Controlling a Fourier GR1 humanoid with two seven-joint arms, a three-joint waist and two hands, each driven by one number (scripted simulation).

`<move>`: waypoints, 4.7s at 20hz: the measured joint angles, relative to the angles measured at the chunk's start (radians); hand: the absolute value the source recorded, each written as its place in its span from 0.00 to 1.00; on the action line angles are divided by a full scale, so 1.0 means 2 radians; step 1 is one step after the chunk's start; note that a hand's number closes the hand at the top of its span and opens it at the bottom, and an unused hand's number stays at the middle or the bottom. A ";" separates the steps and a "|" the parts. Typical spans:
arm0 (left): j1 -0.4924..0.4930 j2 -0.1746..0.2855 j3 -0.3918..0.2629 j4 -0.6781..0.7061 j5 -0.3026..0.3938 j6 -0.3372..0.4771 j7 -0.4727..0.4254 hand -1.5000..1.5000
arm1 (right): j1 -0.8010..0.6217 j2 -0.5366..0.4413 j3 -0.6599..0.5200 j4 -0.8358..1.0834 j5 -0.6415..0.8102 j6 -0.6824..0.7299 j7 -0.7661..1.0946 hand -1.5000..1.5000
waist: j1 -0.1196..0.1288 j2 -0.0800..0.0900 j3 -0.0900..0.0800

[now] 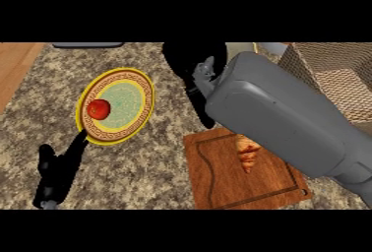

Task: Pick the croissant from the cutting board and place it in the basket

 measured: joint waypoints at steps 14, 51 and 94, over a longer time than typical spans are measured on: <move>0.011 -0.007 0.007 -0.011 -0.006 0.001 0.007 0.50 | -0.009 -0.027 -0.009 -0.006 -0.084 0.073 0.032 0.00 | -0.006 0.001 0.001; 0.020 -0.035 0.028 -0.026 -0.043 -0.024 0.020 0.50 | 0.292 -0.052 0.026 -0.131 0.163 0.018 -0.030 0.00 | 0.005 0.007 0.003; 0.037 -0.064 0.064 -0.042 -0.082 -0.051 0.029 0.50 | 0.389 -0.035 0.030 -0.045 0.398 -0.085 -0.206 1.00 | 0.002 0.003 0.001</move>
